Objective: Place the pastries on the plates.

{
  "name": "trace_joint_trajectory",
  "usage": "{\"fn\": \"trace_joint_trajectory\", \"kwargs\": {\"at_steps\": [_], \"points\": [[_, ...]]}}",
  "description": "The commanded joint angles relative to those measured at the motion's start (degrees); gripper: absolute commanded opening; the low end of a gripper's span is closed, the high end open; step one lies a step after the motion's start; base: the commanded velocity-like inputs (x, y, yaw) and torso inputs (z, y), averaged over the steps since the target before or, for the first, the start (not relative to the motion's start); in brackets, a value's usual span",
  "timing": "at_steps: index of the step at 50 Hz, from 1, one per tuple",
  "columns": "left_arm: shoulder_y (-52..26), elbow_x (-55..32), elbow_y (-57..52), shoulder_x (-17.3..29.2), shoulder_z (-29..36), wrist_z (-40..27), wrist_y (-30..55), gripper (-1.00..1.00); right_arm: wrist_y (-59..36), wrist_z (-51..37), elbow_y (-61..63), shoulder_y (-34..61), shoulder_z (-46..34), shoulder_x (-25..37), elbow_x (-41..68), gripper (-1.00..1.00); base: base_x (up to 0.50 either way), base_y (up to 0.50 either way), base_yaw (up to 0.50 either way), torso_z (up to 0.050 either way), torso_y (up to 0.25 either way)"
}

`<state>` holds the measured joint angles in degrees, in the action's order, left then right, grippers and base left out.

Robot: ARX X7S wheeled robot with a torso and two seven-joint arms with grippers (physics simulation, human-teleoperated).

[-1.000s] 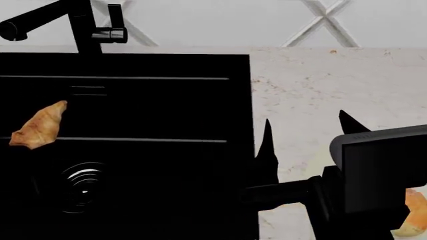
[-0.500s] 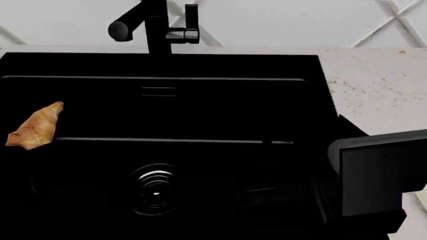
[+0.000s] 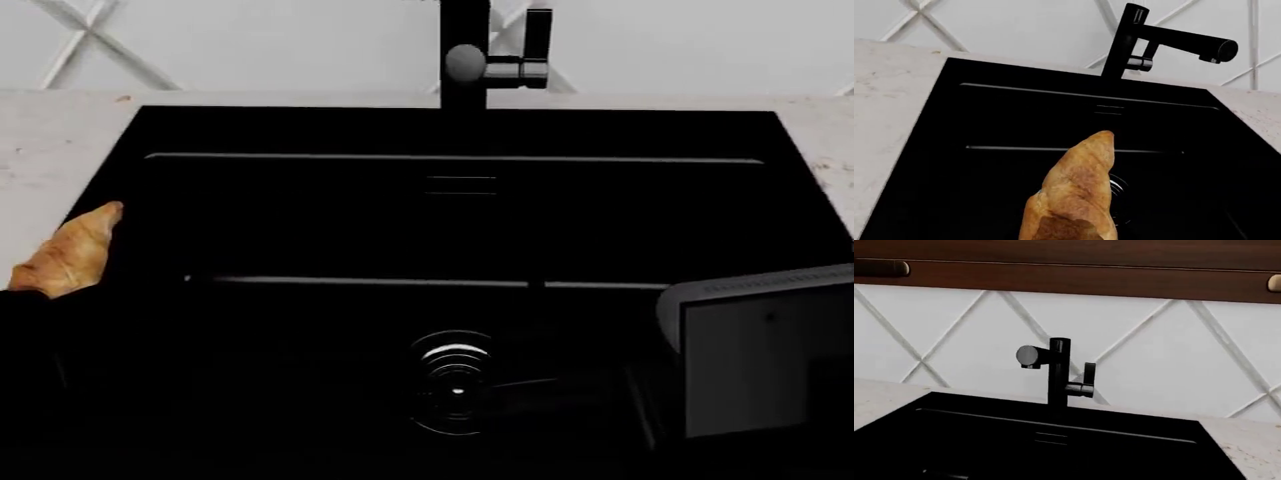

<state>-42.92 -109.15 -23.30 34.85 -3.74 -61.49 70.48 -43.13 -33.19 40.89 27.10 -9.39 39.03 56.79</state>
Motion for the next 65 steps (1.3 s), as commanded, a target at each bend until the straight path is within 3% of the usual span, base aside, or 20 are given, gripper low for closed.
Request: {"fn": "trace_joint_trajectory", "kwargs": {"at_steps": [1, 55, 60, 65], "points": [[0.1, 0.2, -0.1, 0.2, 0.3, 0.0, -1.0, -1.0, 0.0, -0.1, 0.1, 0.0, -0.1, 0.2, 0.1, 1.0, 0.0, 0.5, 0.0, 0.0, 0.0], [-1.9, 5.2, 4.8, 1.0, 3.0, 4.7, -1.9, -1.0, -1.0, -1.5, -0.3, 0.8, -1.0, -0.1, 2.4, 1.0, 0.0, 0.49, 0.0, 0.0, 0.0], [-4.6, 10.2, 9.5, 0.2, 6.6, 7.5, 0.0, -1.0, -0.9, -1.5, -0.9, 0.8, -0.8, -0.3, 3.0, 1.0, 0.0, 0.0, 0.0, 0.0, 0.0], [-12.3, 21.3, 17.3, -2.3, 15.3, 15.8, 3.0, -1.0, -0.7, -1.5, -0.9, 0.7, -0.6, -0.2, 3.0, 1.0, 0.0, 0.0, 0.0, 0.0, 0.0]]}}
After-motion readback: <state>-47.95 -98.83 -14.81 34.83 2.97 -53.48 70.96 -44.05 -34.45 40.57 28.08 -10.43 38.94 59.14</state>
